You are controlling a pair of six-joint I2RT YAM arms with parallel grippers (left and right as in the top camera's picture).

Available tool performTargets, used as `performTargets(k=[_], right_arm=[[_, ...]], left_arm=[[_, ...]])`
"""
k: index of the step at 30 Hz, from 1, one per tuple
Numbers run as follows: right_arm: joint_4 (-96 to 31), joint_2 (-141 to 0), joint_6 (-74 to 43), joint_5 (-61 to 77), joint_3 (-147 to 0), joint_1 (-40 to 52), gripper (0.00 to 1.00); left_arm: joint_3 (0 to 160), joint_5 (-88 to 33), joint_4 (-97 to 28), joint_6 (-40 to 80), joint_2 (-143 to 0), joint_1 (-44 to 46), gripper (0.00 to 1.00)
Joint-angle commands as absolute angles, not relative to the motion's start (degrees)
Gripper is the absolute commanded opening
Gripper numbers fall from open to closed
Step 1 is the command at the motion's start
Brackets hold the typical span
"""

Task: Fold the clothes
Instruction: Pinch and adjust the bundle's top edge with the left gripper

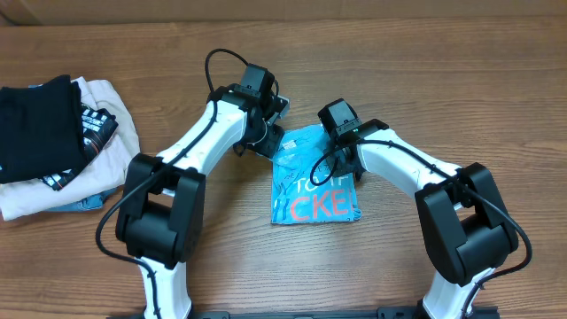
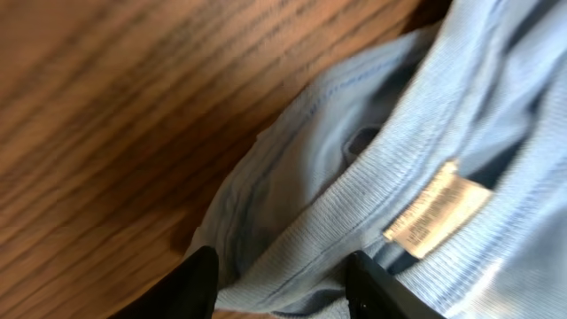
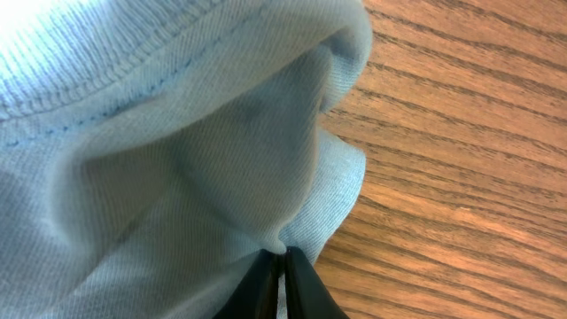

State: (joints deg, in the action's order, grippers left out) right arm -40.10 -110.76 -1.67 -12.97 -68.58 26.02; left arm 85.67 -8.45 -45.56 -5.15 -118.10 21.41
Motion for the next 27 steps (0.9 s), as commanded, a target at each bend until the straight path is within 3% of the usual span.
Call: performTargets(k=[1, 7, 11, 13, 19, 21, 27], right_arm=[[-41.0, -114.6, -1.5, -15.4, -66.5, 24.7, 0.08], [-41.0, -114.6, -1.5, -15.4, -66.5, 24.7, 0.08], [-41.0, -114.6, -1.5, -15.4, -66.5, 24.7, 0.08], [-41.0, -114.6, -1.5, -15.4, -66.5, 24.7, 0.08], [-41.0, -114.6, -1.5, -15.4, -66.5, 24.7, 0.08], [-41.0, -114.6, -1.5, -15.4, -66.5, 24.7, 0.08], [-41.0, -114.6, -1.5, -15.4, -66.5, 24.7, 0.08]], left_arm=[[86.3, -6.6, -45.1, -7.7, -120.8, 21.8, 0.43], [88.1, -5.5, -43.9, -6.9, -121.0, 21.8, 0.09], [92.9, -5.3, -44.5, -5.9, -121.0, 21.8, 0.06], [94.9, -5.3, -43.4, -5.9, -121.0, 21.8, 0.09], [95.4, -2.4, -40.3, -4.7, -121.2, 21.8, 0.36], [95.4, -2.3, -41.5, -4.7, -121.2, 21.8, 0.53], [95.4, -5.8, -51.0, -3.4, -121.2, 21.8, 0.55]])
